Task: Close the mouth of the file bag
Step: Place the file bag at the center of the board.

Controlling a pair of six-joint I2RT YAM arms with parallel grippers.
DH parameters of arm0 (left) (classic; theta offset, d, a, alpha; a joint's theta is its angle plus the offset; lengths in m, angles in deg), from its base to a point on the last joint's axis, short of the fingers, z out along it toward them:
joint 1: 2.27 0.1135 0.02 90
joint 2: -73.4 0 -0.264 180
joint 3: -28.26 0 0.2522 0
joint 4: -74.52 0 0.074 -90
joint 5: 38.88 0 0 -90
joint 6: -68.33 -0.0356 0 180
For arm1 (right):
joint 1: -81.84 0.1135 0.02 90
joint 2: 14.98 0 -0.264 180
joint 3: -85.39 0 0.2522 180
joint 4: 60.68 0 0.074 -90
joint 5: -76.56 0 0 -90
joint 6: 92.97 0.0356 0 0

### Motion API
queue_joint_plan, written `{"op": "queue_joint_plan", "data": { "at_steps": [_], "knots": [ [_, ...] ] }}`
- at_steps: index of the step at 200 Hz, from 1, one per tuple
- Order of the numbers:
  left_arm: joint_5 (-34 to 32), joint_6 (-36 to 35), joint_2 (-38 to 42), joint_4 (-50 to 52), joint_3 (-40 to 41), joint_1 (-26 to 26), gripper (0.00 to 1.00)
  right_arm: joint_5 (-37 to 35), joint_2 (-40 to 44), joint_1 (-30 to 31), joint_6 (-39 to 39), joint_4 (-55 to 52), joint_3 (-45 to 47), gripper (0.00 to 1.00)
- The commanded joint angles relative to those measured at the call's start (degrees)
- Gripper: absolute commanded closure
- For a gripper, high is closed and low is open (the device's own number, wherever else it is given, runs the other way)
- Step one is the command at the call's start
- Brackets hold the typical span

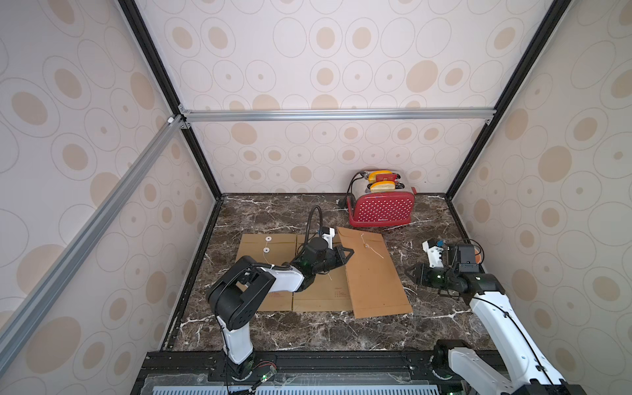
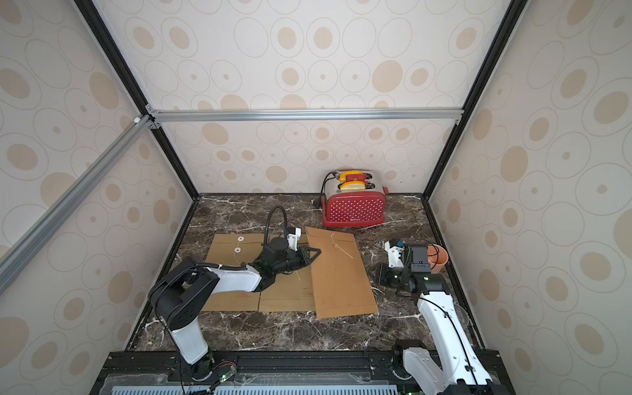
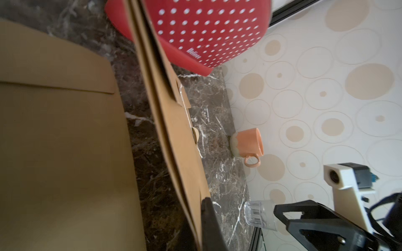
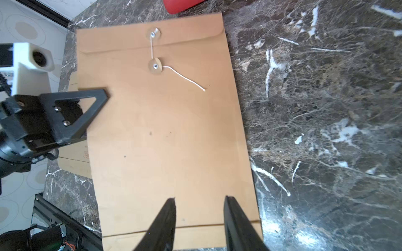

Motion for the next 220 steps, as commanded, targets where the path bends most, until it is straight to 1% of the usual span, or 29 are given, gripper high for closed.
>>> {"op": "queue_joint_plan", "data": {
  "at_steps": [1, 36, 76, 87, 96, 103, 120, 126, 166, 181, 220],
  "knots": [
    [-1.7, 2.7, -4.9, -2.6, -5.2, -2.9, 1.00, 0.7, -2.2, -0.2, 1.3, 6.8, 2.0, 0.60],
    [-1.8, 4.0, -12.3, -3.8, -10.1, -5.1, 1.00, 0.8, -5.5, -0.4, 0.5, 10.0, 4.2, 0.60],
    [-2.0, 2.2, -15.0, -0.1, -13.6, -5.1, 0.99, 1.2, -6.6, -2.2, -0.4, 12.2, 6.4, 0.60],
    [-1.9, 1.6, -15.1, 1.3, -14.5, -5.1, 0.96, 1.7, -7.1, -2.7, -0.5, 12.6, 6.6, 0.60],
    [-1.8, 0.7, -15.0, 2.9, -15.2, -5.1, 0.92, 2.0, -7.5, -3.1, -0.6, 12.8, 6.6, 0.60],
    [-1.9, 0.0, -14.8, 4.2, -15.6, -5.1, 0.86, 2.0, -7.8, -3.2, -0.8, 13.0, 6.7, 0.60],
    [-2.8, -1.3, -14.0, 6.8, -15.8, -5.1, 0.66, 2.4, -8.4, -3.3, -1.0, 13.4, 7.0, 0.60],
    [-3.1, -1.8, -13.7, 7.9, -16.1, -5.1, 0.61, 2.6, -8.5, -3.3, -0.9, 13.5, 7.1, 0.60],
    [-4.5, -5.4, -11.3, 17.5, -18.4, -5.1, 0.46, 3.2, -7.8, -3.8, -0.7, 13.7, 7.3, 0.60],
    [-5.3, -6.8, -10.6, 19.8, -18.9, -5.1, 0.36, 3.4, -7.5, -3.9, -0.7, 13.4, 7.0, 0.60],
    [-5.7, -11.1, -9.2, 26.9, -22.7, -5.1, 0.28, 3.7, -7.1, -4.0, -0.7, 13.1, 7.2, 0.60]
  ]
}}
